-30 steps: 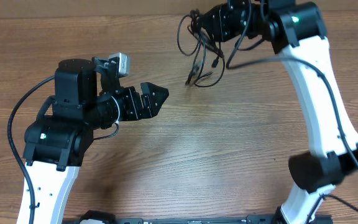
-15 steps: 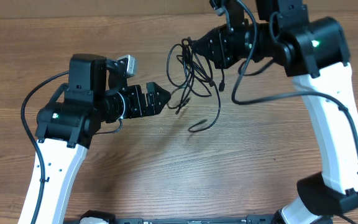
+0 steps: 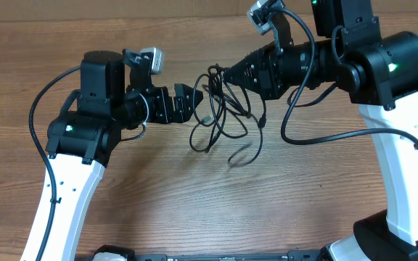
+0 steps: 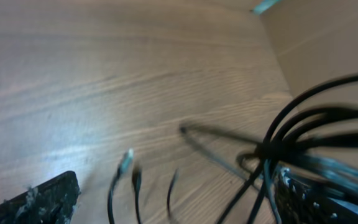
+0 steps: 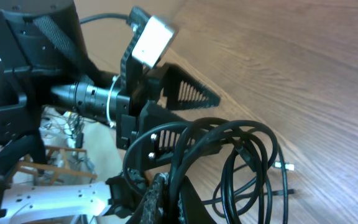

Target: Untangle cables

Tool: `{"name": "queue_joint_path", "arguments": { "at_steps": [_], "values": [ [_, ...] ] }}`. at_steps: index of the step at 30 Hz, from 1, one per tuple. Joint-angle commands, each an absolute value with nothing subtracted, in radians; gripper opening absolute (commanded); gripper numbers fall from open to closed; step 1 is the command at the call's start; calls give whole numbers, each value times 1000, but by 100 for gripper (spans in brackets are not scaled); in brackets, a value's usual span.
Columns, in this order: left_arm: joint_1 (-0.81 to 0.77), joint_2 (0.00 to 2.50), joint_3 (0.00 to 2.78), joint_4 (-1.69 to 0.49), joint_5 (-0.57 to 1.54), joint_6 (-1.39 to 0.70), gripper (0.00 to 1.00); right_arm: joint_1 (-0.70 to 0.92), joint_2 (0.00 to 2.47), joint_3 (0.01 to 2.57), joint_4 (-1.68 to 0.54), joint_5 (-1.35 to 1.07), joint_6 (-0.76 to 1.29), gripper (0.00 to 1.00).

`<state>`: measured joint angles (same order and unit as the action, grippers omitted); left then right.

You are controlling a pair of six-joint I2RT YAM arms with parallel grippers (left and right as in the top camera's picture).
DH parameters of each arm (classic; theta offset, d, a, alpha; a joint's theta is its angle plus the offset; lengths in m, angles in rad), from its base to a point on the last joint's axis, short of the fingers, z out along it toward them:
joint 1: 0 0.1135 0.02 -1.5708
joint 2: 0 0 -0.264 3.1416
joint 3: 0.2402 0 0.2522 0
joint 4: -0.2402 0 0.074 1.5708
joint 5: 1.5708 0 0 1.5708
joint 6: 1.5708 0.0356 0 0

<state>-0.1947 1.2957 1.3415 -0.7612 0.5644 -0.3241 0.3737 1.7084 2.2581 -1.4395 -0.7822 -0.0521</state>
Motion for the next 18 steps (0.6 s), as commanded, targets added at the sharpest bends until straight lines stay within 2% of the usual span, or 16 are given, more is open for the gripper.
{"name": "queue_joint_path", "arguments": {
  "at_steps": [1, 4, 12, 18],
  "values": [
    [-191, 1301, 1357, -711, 640, -253, 100, 376, 1686, 2283, -1446, -856, -48, 4],
    [-191, 1301, 1357, -671, 675, -240, 100, 376, 1686, 2283, -1442, -869, -48, 4],
    [-191, 1301, 1357, -681, 708, -221, 86, 375, 1686, 2283, -1394, -868, -47, 4],
    [-191, 1301, 1357, -705, 728, -196, 93, 371, 1686, 2283, -1317, -859, 39, 4]
  ]
}}
